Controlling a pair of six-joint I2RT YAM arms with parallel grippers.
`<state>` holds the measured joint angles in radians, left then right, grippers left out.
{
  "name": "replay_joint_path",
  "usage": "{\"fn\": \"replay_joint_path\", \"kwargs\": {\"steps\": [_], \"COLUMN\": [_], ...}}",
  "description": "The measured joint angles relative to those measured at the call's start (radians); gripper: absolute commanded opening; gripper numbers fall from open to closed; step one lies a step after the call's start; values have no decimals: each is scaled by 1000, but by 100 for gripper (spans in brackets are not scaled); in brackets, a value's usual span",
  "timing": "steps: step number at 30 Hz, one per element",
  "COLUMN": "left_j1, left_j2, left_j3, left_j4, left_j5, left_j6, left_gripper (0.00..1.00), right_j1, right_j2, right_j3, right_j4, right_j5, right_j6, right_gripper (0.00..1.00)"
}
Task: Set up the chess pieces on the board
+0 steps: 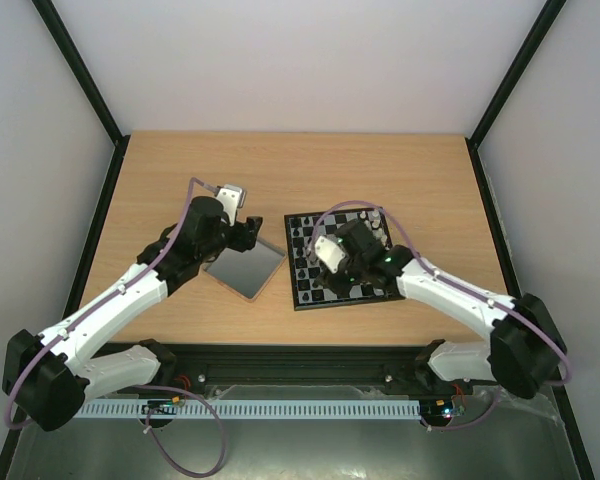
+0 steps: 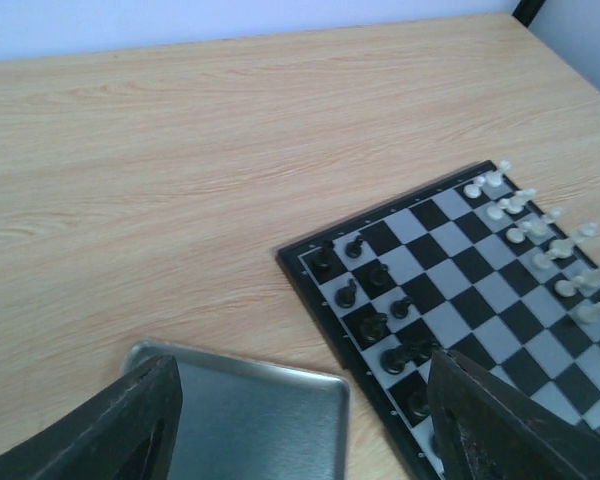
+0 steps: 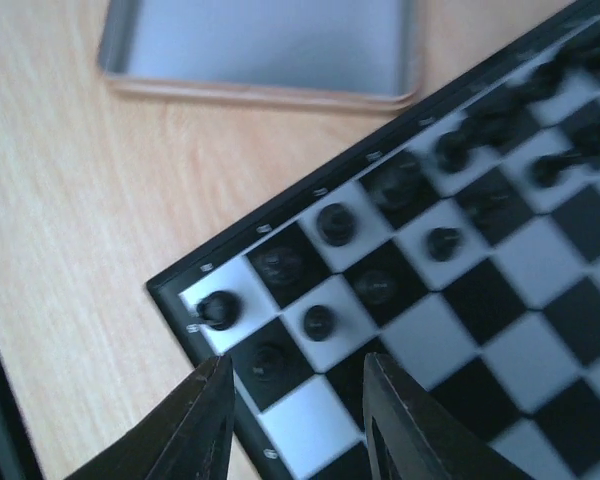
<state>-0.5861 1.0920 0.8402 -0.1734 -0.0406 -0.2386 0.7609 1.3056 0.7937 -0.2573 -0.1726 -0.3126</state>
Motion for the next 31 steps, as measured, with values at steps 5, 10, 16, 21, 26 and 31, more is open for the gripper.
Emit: {"fn": "replay_joint_path", "kwargs": {"steps": [5, 10, 16, 21, 26, 31], "left_j1": [20, 27, 31, 31, 31, 31], "left_j2": [0, 1, 69, 102, 98, 76], "left_j3": [0, 2, 117, 247, 298, 284], "left_j4": [-6, -21, -135, -207, -225, -229], "left_j5": [-55, -140, -333, -422, -459, -473], "left_j6": [-4, -25, -100, -125, -119, -97], "left_gripper": [98, 99, 99, 99, 99, 99], "right_j1": [-146, -349, -500, -533, -533, -533], "right_j2": [-100, -206, -259, -259, -276, -309], "right_j3": [25, 49, 140, 288, 333, 266], "right_j4": [1, 19, 44, 38, 43, 43], "right_j5": [-15, 17, 144, 259, 366, 380], "right_j6": [45, 146, 296, 417, 515, 538], "right_gripper": [55, 99, 99, 99, 99, 99]}}
